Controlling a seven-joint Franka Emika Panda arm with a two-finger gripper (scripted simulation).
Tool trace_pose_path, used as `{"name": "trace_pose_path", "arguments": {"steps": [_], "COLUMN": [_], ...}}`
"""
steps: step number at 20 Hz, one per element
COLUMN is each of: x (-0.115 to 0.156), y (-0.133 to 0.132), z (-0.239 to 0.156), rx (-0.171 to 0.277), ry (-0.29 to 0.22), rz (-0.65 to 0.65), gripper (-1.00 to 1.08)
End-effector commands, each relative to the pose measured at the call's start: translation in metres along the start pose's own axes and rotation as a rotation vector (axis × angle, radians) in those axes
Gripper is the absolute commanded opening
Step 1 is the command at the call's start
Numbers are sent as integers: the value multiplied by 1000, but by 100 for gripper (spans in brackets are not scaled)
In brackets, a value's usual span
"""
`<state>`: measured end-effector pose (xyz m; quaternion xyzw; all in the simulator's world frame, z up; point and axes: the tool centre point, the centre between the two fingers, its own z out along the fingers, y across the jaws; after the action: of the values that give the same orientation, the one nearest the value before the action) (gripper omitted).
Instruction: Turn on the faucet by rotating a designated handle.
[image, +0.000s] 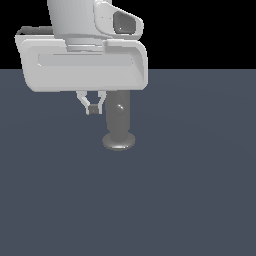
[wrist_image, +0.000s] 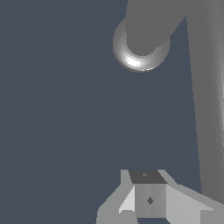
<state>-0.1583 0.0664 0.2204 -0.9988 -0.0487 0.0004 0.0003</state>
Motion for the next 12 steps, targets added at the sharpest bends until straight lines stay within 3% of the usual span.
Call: {"name": "trace_pose_path", "arguments": {"steps": [1,3,12], "x": [1,0,8], "y": [0,0,48], "z": [0,0,0], "rx": [0,0,0], "ry": [1,1,1], "rz": [0,0,0], "gripper": [-100,-100,-100]}}
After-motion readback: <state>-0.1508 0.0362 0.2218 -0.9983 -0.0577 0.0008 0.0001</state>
